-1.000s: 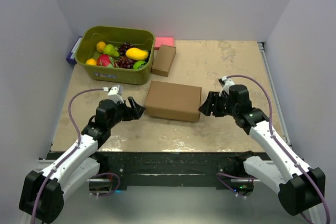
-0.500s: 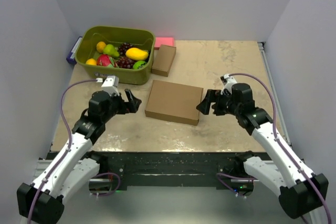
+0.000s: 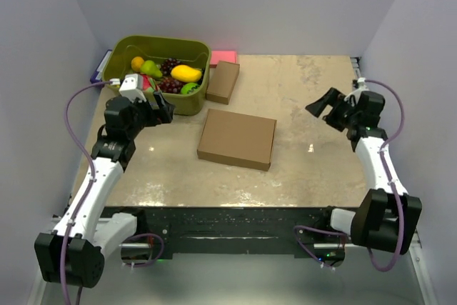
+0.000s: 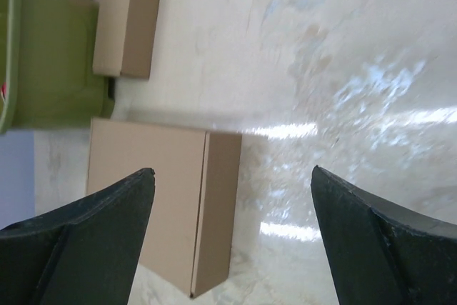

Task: Fold the paper box

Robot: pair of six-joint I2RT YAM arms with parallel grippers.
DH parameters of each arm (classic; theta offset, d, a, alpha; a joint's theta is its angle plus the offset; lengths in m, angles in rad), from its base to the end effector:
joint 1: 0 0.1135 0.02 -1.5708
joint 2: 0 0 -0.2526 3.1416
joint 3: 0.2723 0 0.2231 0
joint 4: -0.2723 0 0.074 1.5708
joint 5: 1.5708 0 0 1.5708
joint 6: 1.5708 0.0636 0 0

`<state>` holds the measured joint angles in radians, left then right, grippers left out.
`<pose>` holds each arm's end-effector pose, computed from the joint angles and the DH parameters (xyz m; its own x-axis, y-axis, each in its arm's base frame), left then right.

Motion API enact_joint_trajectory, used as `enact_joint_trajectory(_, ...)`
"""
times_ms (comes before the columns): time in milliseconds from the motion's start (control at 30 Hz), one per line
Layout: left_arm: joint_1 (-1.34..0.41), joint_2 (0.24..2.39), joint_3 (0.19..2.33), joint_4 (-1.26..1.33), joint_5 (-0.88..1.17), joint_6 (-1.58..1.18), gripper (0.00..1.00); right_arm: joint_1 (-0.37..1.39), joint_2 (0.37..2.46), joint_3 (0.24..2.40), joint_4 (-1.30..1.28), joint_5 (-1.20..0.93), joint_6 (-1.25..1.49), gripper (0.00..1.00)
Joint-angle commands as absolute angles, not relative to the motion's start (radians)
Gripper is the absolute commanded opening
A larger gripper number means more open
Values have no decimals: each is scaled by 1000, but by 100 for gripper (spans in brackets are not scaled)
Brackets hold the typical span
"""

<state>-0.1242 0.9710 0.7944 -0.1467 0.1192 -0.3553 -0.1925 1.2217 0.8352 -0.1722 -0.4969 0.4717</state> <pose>0.2268 -0.0359 0.2998 -0.3773 -0.3010 -0.8758 0.1106 0.9243 -0.3653 0.2663 -0.0210 0.2566 -0.5673 0.5176 -0.6405 0.0328 0.7914 0.6104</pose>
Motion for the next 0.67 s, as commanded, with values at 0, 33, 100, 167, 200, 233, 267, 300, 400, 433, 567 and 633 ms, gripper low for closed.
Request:
enact_joint_trajectory(0, -117, 896, 844, -69, 195, -305, 100, -224, 1143, 960, -227, -496, 390, 94)
enact_joint_trajectory(33, -117, 882, 844, -71, 208, -310, 100, -224, 1103, 965, -233, -454, 384, 94)
enact_joint_trajectory(100, -117, 839, 841, -77, 241, -324, 100, -225, 1051, 957, -233, -422, 374, 95)
enact_joint_trajectory(167, -117, 793, 828, -77, 253, -342, 100, -224, 975, 931, -221, -384, 371, 95)
enact_joint_trajectory(200, -117, 781, 827, -84, 250, -350, 100, -225, 956, 922, -212, -371, 370, 95)
enact_joint_trajectory(233, -117, 773, 834, -93, 245, -359, 100, -224, 934, 914, -209, -359, 368, 95)
enact_joint_trajectory(267, -117, 764, 841, -106, 238, -362, 100, -224, 905, 896, -204, -354, 365, 95)
enact_joint_trajectory(300, -117, 759, 847, -127, 224, -365, 100, -224, 891, 887, -195, -351, 364, 95)
enact_joint_trajectory(400, -117, 752, 864, -150, 190, -365, 100, -224, 861, 858, -184, -339, 359, 95)
enact_joint_trajectory(433, -117, 749, 867, -156, 183, -362, 100, -224, 858, 853, -181, -339, 359, 95)
enact_joint_trajectory(567, -117, 739, 876, -176, 172, -350, 100, -224, 859, 853, -181, -342, 360, 95)
enact_joint_trajectory(633, -117, 739, 880, -190, 166, -342, 100, -224, 862, 856, -186, -337, 360, 95)
